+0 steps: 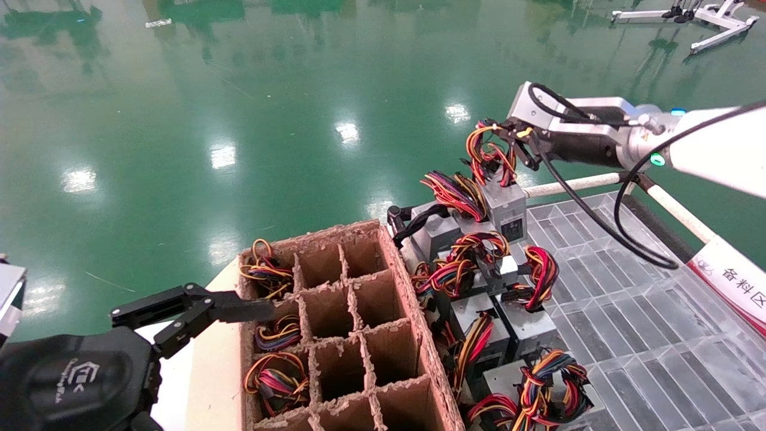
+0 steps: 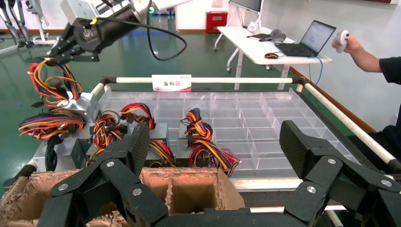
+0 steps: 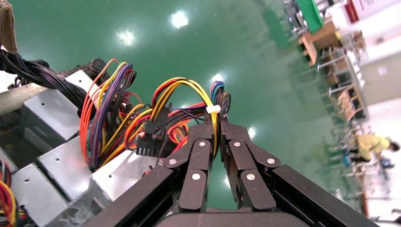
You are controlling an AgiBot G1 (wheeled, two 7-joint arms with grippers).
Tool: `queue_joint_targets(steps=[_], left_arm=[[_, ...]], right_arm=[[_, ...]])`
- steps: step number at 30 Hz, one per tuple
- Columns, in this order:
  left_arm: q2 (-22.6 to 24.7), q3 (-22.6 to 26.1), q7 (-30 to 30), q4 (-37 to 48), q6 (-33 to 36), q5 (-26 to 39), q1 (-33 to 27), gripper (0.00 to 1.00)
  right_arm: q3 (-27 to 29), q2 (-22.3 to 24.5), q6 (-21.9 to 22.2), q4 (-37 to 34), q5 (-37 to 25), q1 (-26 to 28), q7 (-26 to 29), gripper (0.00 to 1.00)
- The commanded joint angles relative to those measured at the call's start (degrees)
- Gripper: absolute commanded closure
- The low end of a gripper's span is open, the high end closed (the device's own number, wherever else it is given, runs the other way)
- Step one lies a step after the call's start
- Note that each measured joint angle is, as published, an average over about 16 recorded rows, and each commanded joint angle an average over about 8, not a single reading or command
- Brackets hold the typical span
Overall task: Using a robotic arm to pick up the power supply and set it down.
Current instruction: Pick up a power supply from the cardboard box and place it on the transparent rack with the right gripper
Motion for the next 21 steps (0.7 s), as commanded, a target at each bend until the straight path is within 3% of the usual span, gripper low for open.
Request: queue_joint_targets(steps=[1,21], left_arm=[[0.0,0.0,0.0,0.0,0.0,0.0,0.0,0.00],[0.0,0.0,0.0,0.0,0.0,0.0,0.0,0.00]], right_arm=[[0.6,0.3,0.3,-0.3,0.9,-0.8,0.5,1.00],[11.8,2.3,4.0,0.1,16.9,-10.3,4.6,1.00]])
